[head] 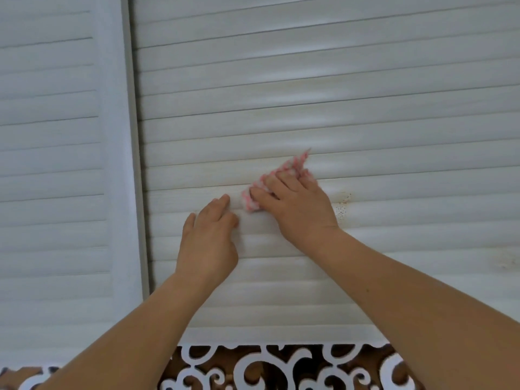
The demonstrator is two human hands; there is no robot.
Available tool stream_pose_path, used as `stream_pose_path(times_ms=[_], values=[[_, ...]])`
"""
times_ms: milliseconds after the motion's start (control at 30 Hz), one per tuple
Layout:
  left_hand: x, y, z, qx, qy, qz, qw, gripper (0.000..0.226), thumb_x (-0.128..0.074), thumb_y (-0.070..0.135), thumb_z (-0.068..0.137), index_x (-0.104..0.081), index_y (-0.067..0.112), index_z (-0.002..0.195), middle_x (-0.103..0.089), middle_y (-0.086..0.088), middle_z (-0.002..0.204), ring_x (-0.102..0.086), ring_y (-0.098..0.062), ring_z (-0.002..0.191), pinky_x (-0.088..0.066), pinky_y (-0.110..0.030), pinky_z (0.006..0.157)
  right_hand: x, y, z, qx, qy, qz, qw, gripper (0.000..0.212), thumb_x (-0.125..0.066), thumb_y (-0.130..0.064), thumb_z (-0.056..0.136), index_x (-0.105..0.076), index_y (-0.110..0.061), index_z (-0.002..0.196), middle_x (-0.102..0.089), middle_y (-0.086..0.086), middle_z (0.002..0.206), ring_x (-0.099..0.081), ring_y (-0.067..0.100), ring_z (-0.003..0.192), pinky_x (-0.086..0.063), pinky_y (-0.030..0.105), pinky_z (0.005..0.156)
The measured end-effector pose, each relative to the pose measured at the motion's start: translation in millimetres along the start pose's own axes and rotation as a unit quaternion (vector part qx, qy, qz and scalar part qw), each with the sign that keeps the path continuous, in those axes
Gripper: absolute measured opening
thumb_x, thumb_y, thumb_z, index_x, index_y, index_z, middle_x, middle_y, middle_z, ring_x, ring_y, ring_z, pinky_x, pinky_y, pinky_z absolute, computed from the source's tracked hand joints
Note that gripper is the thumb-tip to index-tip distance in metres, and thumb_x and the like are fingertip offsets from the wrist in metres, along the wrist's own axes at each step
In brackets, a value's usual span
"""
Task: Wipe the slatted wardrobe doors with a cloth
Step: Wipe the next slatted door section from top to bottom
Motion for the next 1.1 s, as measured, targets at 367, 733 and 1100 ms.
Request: stream_pose_path(times_ms=[367, 733, 1100], values=[[-26, 43, 3, -0.173, 0.042, -0.004, 0.984, 0.034, -0.058, -0.015, 0.053, -0.063, 0.006, 0.080, -0.054, -0.019, 0.130, -0.051, -0.037, 0.120, -0.040, -0.058, 0.095, 21, 94, -75, -0.151, 0.068, 0.008, 0.986, 0.048, -0.033, -0.011, 0.077, -0.067, -0.012, 0.111, -0.065, 0.012, 0.105, -0.062, 0.034, 0.097, -0.049, 0.038, 0.056], [-37, 50, 8, -0.166, 0.056, -0.042, 0.984, 0.036, -0.061, -0.021, 0.046, -0.063, 0.004, 0.073, -0.057, -0.020, 0.125, -0.053, -0.041, 0.116, -0.040, -0.051, 0.096, 9, 93, -97, -0.377, 0.076, 0.087, 0.919, 0.041, -0.046, -0.010, 0.094, -0.052, -0.023, 0.133, -0.047, 0.007, 0.136, -0.037, 0.029, 0.124, -0.040, 0.038, 0.085], [-27, 46, 6, -0.176, 0.058, 0.034, 0.982, 0.037, -0.066, -0.013, 0.048, -0.065, 0.011, 0.076, -0.059, -0.008, 0.127, -0.058, -0.026, 0.115, -0.034, -0.060, 0.096, -5, 24, -61, -0.115, 0.097, -0.011, 0.988, 0.033, -0.045, -0.015, 0.079, -0.072, -0.021, 0.097, -0.068, 0.006, 0.093, -0.064, 0.031, 0.082, -0.050, 0.038, 0.061]])
Point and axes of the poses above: each hand's wrist, its own z-axis towards the middle knuckle, its own x-axis out of the back of the hand, y = z × x, the point moved 2 cm from there along z, towards the middle knuckle
